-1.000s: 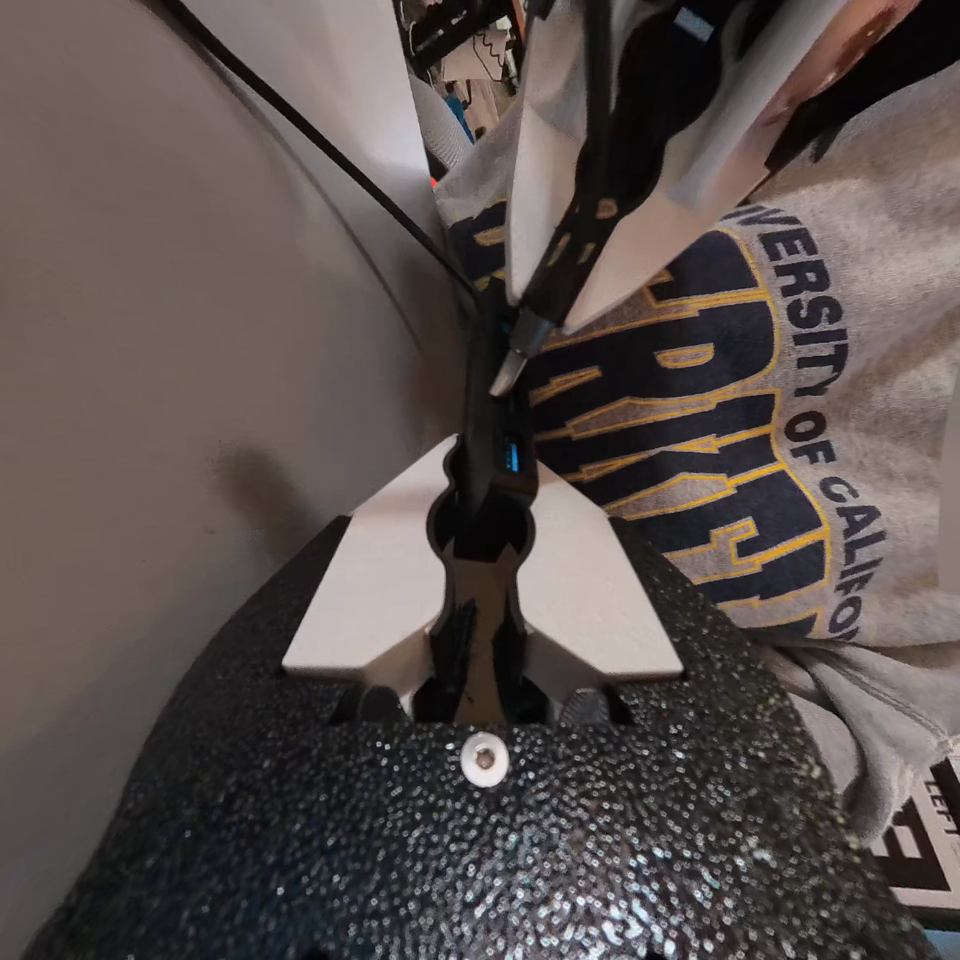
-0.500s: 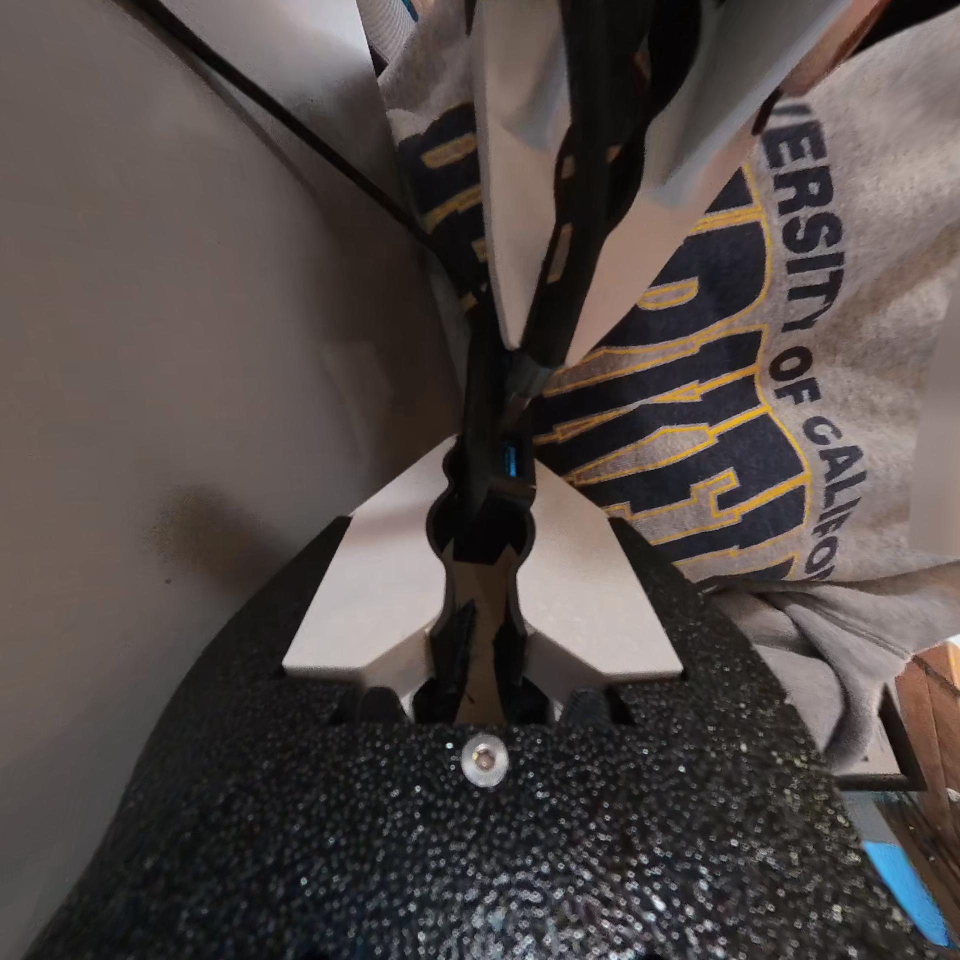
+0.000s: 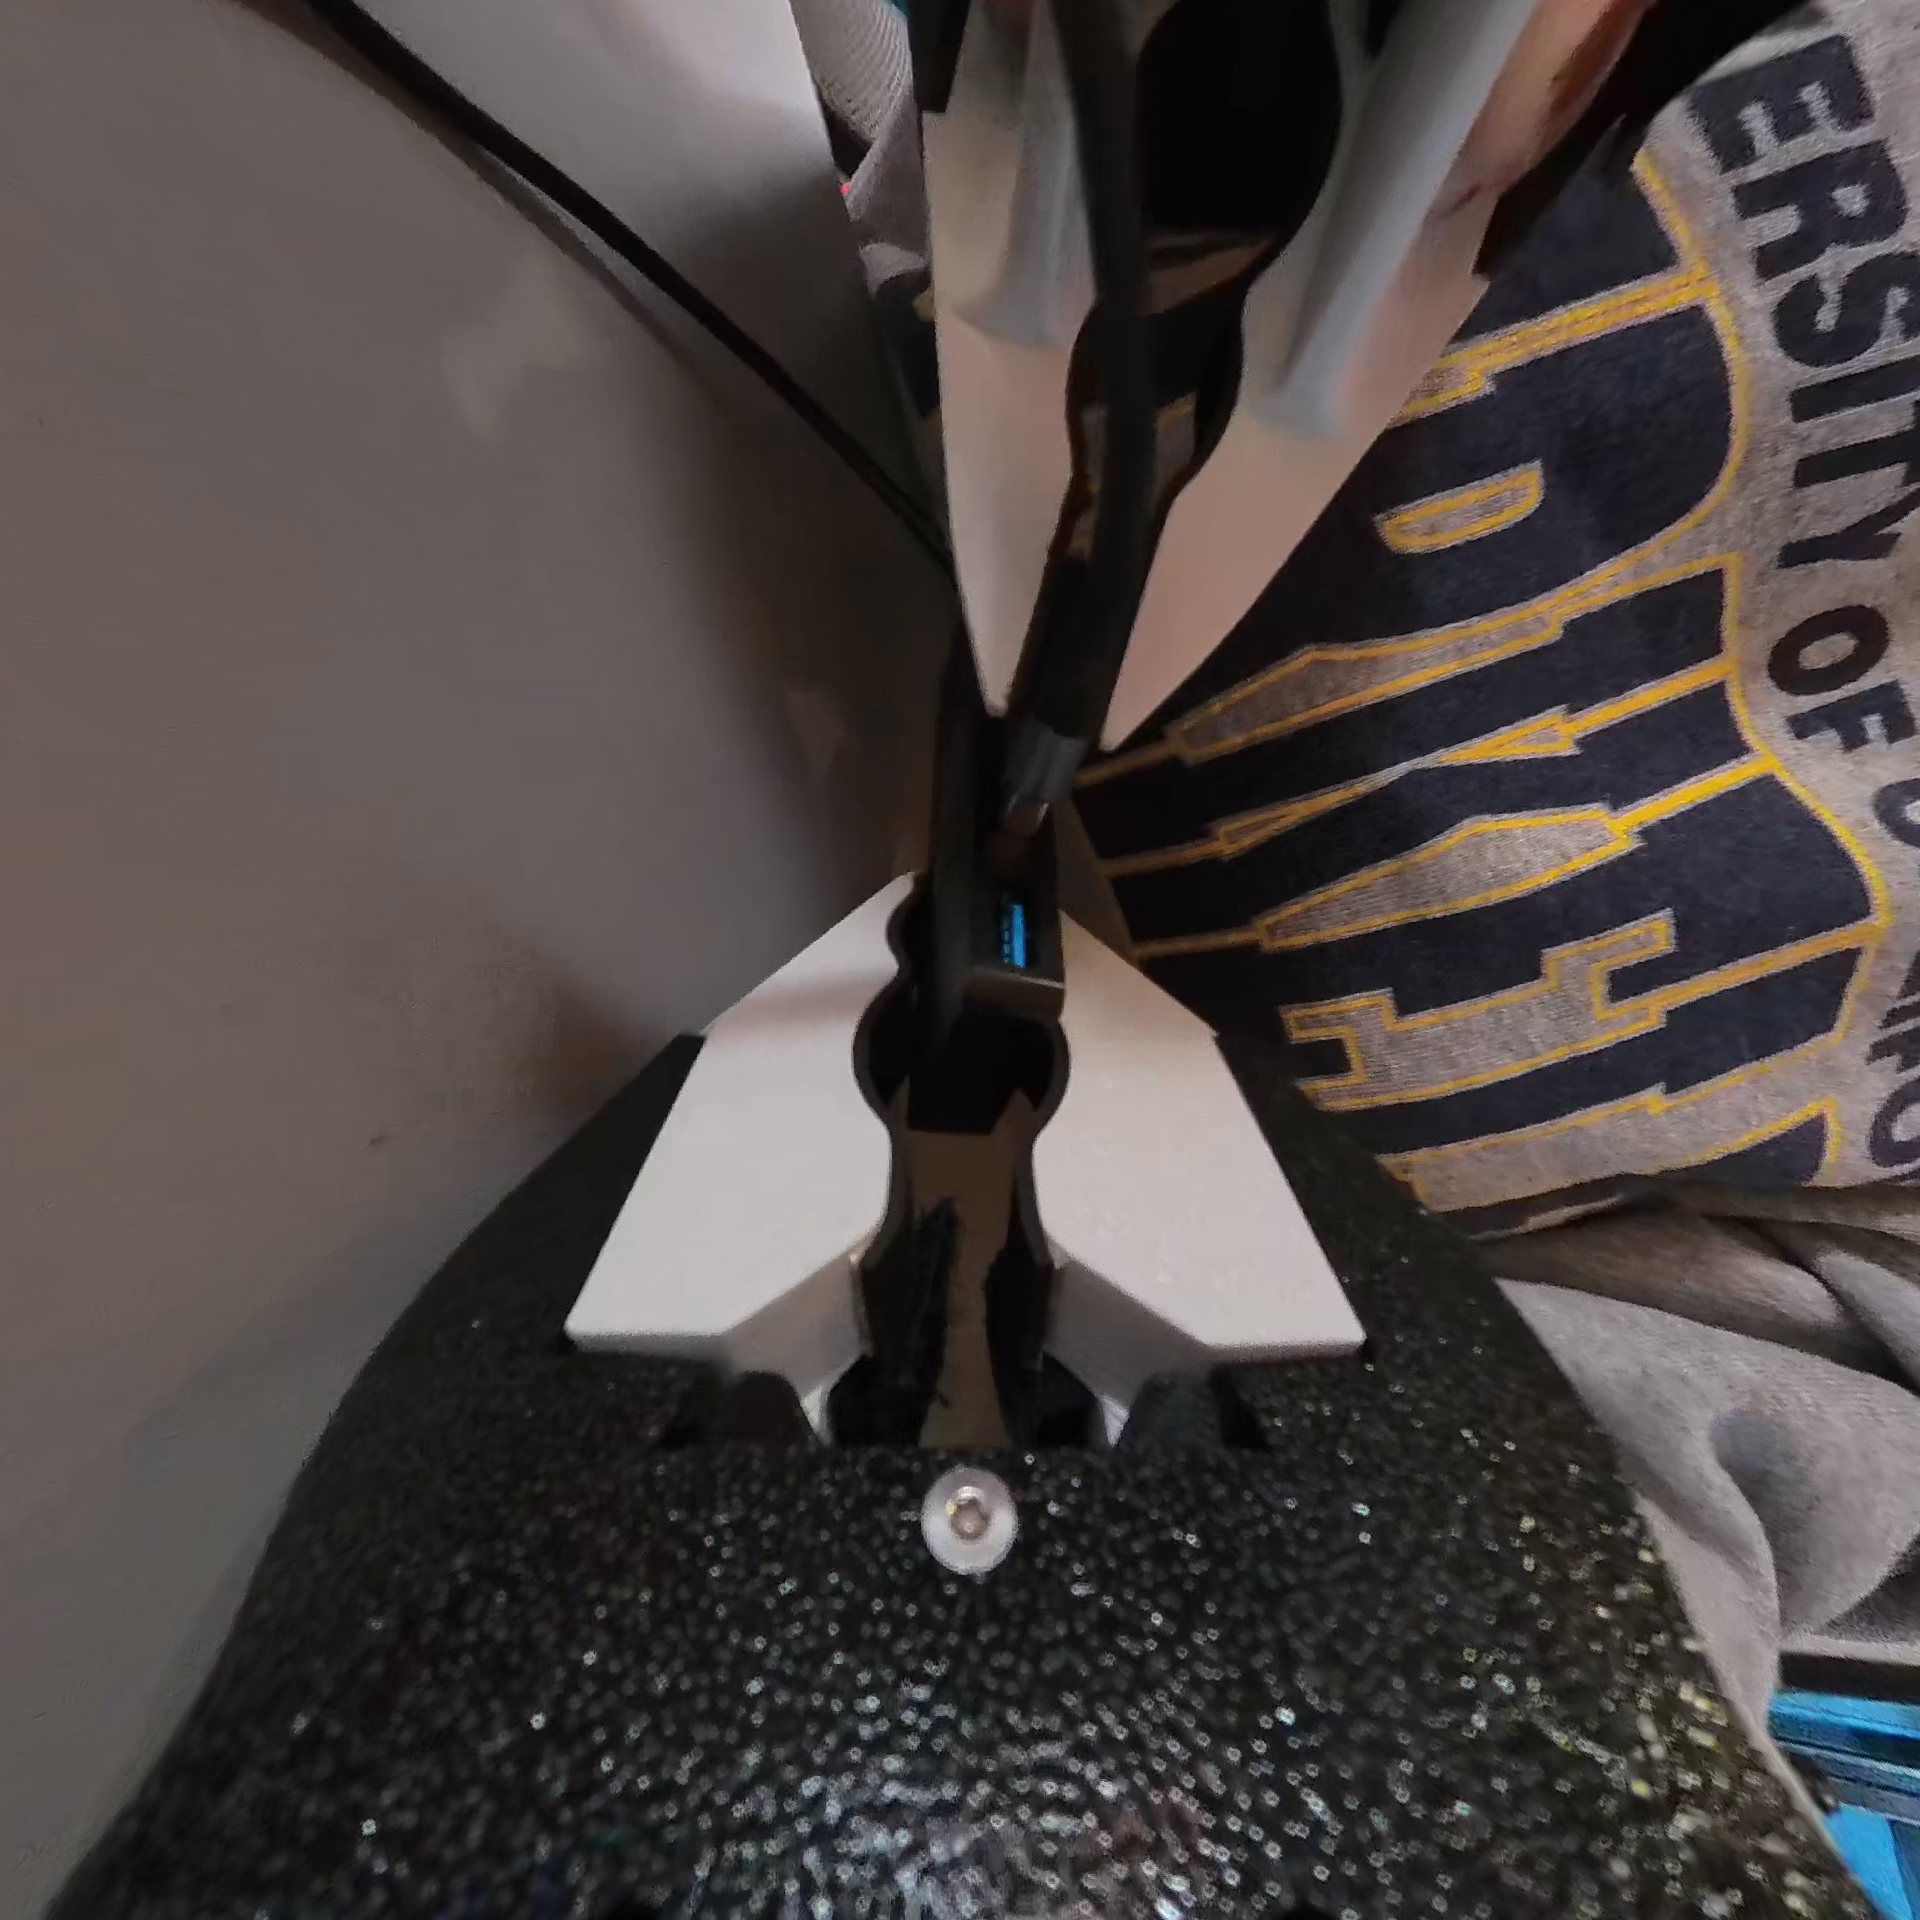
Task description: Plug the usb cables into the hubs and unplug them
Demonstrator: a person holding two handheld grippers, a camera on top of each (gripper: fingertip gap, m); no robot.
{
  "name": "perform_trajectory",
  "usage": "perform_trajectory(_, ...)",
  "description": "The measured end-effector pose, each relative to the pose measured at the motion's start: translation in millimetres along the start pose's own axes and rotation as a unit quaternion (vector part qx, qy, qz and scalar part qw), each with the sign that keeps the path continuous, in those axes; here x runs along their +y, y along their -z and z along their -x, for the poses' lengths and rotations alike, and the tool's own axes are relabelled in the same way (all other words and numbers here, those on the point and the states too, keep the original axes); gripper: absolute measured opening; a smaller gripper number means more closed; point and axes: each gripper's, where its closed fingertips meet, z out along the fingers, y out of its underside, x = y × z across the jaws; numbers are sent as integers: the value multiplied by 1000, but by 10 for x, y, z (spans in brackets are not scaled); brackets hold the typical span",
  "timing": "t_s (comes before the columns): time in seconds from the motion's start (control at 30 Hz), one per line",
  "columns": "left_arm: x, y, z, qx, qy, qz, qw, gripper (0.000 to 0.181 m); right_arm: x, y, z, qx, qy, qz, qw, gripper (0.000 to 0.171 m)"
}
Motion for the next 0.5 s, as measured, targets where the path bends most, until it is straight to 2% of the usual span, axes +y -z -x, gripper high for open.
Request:
perform_trajectory(0.27, 29, -31, 9, -3, 2, 12, 1000, 8, -81, -55, 13, 3, -30, -8, 1000, 5)
perform_trajectory(0.33, -15, -17, 6, 2, 10, -2, 1000, 8, -46, -42, 39, 1, -36, -3, 999, 6)
perform_trajectory(0.4, -148, 46, 46, -8, 20, -50, 998, 8, 5, -7, 85, -4, -49, -1, 999, 8)
perform_trajectory(0.5, -280, 166, 141, -65, 6, -119, 991, 9, 264, 80, 275, -61, -163, 53, 983, 43)
